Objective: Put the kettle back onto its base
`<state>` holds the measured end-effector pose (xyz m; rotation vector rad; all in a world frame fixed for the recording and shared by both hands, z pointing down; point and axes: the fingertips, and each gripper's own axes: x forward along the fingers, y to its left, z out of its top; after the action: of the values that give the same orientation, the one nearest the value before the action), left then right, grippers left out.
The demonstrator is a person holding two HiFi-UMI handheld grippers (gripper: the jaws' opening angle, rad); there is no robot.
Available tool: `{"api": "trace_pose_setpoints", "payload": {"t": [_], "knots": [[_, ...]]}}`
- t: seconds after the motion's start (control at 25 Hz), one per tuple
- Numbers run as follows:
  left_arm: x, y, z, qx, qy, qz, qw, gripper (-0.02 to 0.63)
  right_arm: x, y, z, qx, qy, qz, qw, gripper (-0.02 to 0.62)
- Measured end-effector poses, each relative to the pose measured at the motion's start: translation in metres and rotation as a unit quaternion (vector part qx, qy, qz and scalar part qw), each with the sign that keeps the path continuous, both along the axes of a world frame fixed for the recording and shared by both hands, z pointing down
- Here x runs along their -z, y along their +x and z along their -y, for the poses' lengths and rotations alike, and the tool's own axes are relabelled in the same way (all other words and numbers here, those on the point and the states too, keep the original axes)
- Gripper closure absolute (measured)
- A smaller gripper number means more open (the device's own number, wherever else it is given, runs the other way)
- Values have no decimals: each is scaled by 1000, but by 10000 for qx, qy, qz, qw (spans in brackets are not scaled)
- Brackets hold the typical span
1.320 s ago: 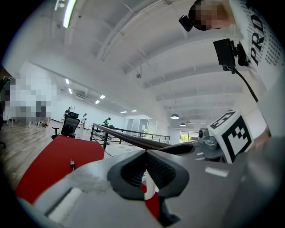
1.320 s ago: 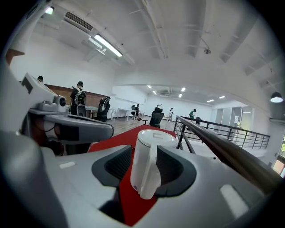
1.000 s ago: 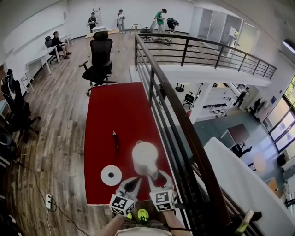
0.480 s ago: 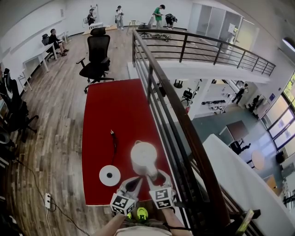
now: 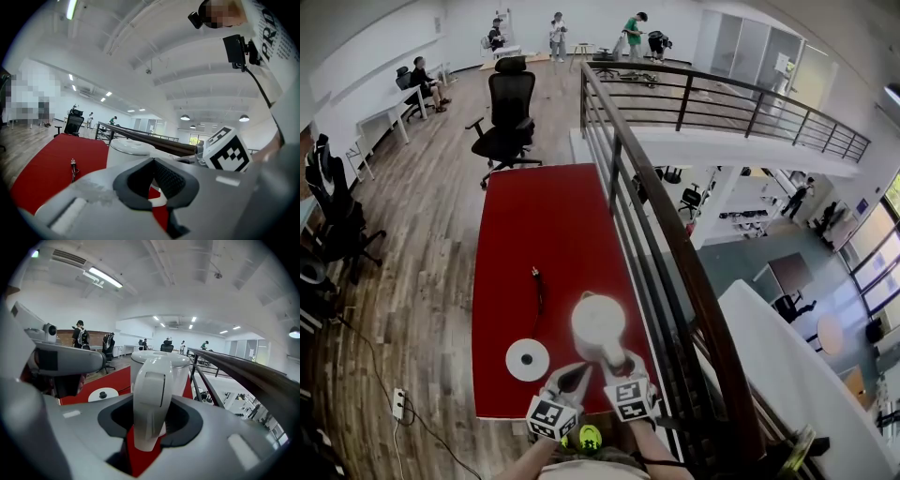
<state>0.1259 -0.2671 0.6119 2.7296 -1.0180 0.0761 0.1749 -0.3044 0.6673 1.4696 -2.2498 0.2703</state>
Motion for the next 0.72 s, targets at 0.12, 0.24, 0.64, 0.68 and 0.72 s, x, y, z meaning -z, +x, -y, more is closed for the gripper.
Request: {"api": "trace_pose_setpoints", "payload": {"t": [0.12, 0.24, 0.64, 0.68, 0.72], "knots": [[0, -3, 3, 36, 0, -18, 10000, 611, 1, 0, 1, 5, 24, 142, 9999, 453], [1, -6, 6, 70, 9, -13, 10000, 611, 2, 0, 3, 1, 14, 332, 9994, 462], [9, -11, 9, 68, 54, -81, 9999, 611, 32, -7, 14, 53, 370, 906, 9952, 471], [9, -11, 8, 60, 67, -87, 9999, 611, 34, -6, 14, 50, 384, 916, 9950, 471], [10, -11, 8, 60, 81, -95, 9999, 611, 37, -6, 14, 51, 395, 928, 9949, 472]]}}
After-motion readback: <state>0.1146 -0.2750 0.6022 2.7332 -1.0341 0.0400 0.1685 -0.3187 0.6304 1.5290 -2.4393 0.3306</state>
